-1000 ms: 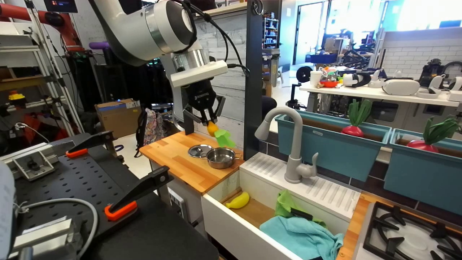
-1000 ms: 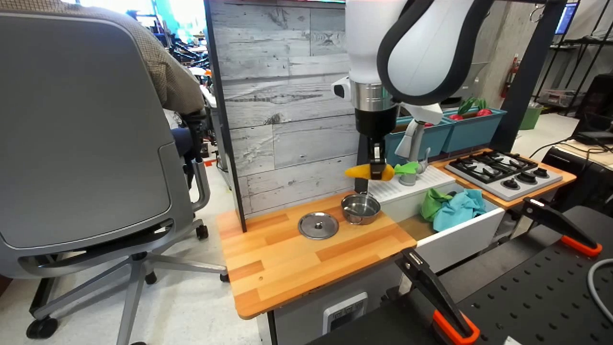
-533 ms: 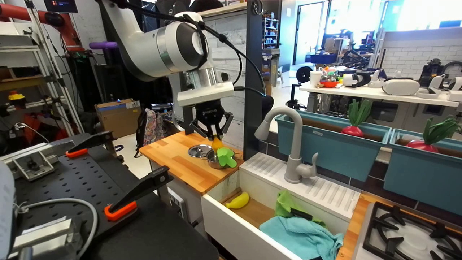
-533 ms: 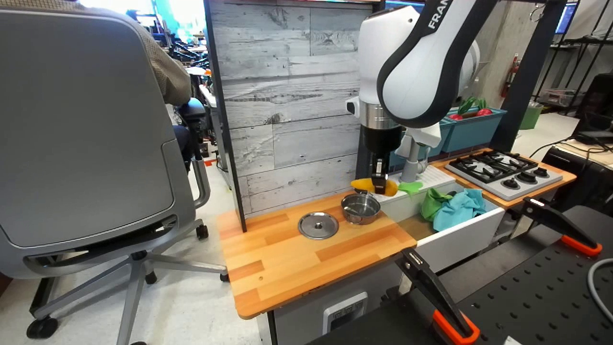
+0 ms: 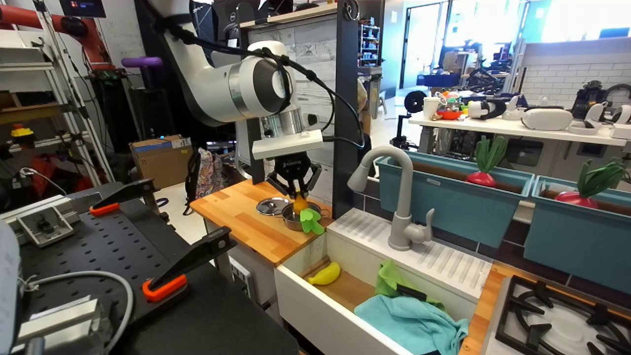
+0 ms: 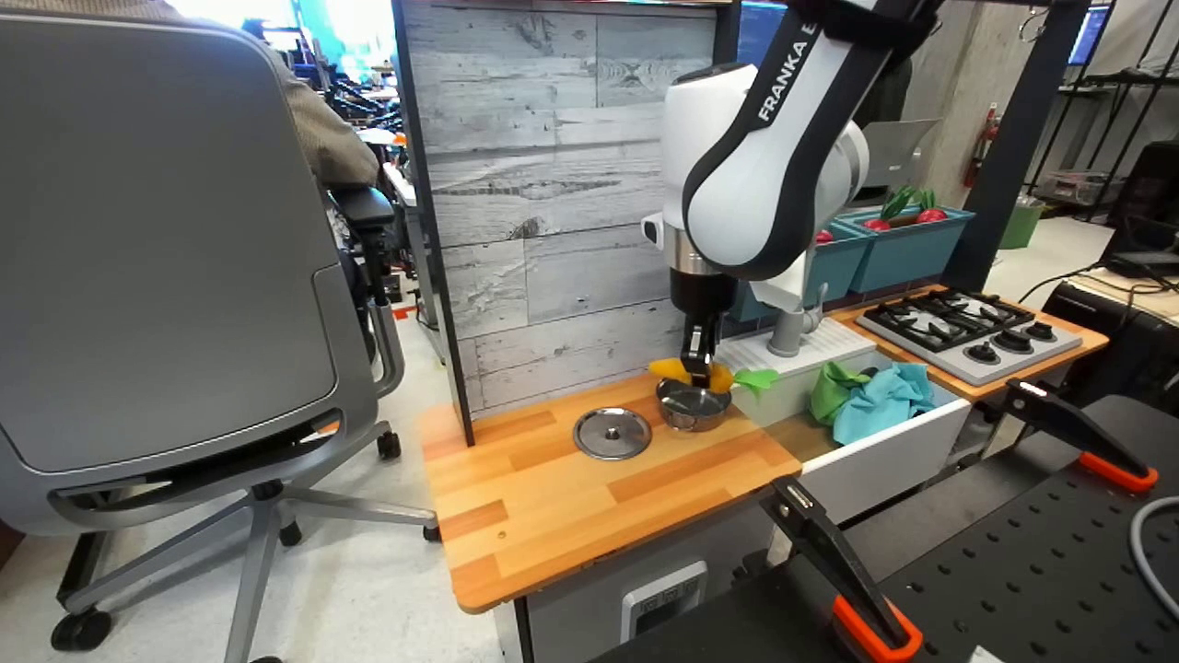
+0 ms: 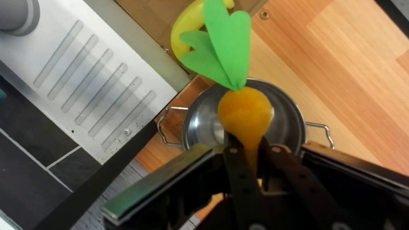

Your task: Pick up the carrot from the counter and put it in the pot

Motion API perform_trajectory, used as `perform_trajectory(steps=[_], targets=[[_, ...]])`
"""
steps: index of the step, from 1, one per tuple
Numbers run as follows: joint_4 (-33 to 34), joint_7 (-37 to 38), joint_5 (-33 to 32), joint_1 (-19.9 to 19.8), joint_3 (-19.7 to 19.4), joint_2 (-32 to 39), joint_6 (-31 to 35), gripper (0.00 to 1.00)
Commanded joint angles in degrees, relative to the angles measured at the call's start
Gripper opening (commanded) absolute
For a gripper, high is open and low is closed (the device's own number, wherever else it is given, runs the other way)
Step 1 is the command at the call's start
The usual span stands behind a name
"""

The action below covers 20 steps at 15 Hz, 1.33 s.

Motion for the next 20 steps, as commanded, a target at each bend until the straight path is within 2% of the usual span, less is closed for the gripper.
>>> perform_trajectory(steps=[1, 9, 10, 11, 12, 17, 20], targets=[[6.3, -1.0, 2.4, 0.4, 0.8, 4.0, -3.0, 0.03], [13.0, -1.7, 2.9, 1.1, 2.0, 8.7, -8.1, 0.03], [13.2, -1.9, 3.0, 0.9, 2.2, 8.8, -8.5, 0.36], [13.4, -2.0, 3.1, 0.8, 2.4, 8.9, -8.8, 0.37], [13.5, -2.0, 3.1, 0.7, 2.4, 8.9, -8.9, 0.43], [12.3, -1.9, 2.8, 0.8, 2.4, 8.1, -8.2, 0.81], [9.5, -1.4, 2.3, 1.2, 2.3, 5.9, -6.9, 0.99]])
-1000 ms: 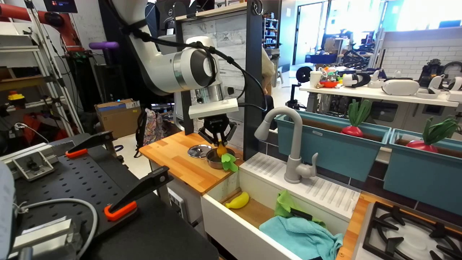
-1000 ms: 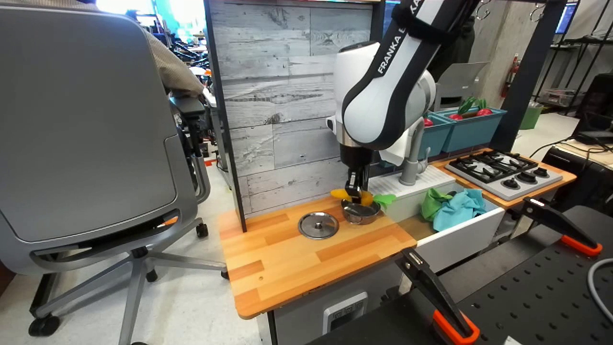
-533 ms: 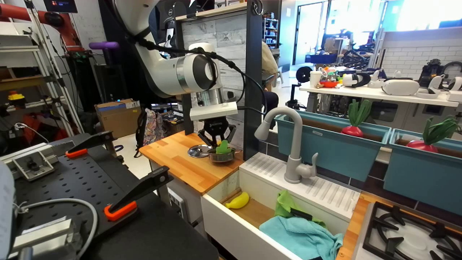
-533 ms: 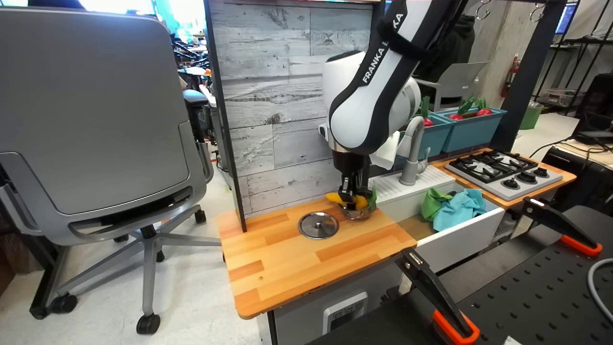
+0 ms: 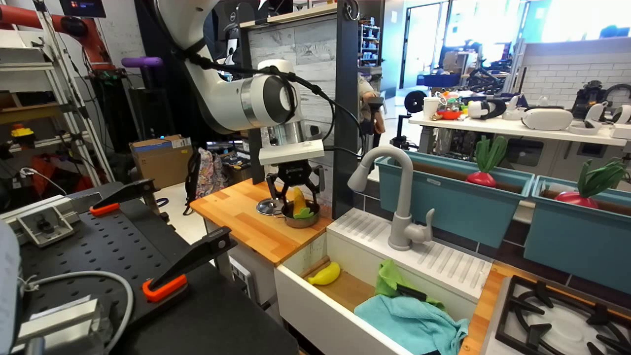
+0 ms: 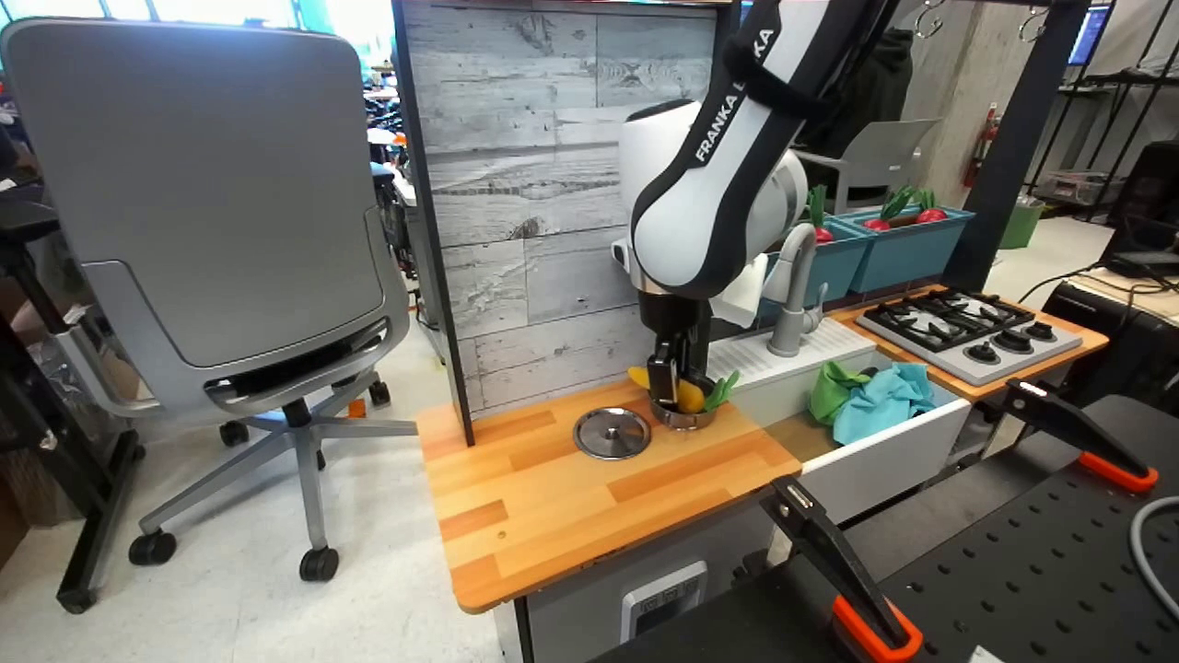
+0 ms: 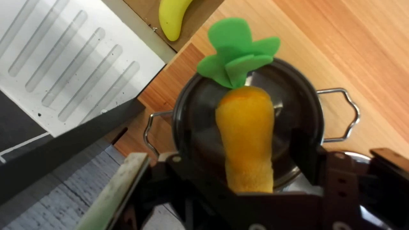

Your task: Pick up the carrot from the counter and put it in the pot

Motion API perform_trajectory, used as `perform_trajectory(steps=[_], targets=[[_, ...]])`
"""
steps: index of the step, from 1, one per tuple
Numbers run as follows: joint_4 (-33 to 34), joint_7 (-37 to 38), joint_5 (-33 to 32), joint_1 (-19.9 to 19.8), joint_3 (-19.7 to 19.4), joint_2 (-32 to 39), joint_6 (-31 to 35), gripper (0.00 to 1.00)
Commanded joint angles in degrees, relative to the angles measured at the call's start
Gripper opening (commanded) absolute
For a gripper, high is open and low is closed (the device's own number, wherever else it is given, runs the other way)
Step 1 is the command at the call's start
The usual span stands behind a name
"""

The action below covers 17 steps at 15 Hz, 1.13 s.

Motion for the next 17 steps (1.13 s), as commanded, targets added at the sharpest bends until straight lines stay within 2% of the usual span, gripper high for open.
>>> perform_trajectory(steps=[1, 4, 10, 11, 14, 17], targets=[[-3.5, -0.8, 0.8, 0.7, 0.1, -3.2, 0.9, 1.0], [-10.2, 0.1, -0.1, 1.8, -0.1, -9.0, 2.9, 1.0], [-27.0, 2.9, -4.3, 8.0, -1.4, -25.1, 4.6, 1.0], [-19.3, 1.2, -2.0, 5.8, -0.5, -18.3, 3.2, 1.0], [-24.8, 2.0, -2.8, 7.5, -0.3, -23.7, 3.1, 1.0], [-25.8, 2.0, -3.2, 7.5, -0.6, -24.3, 3.1, 1.0]])
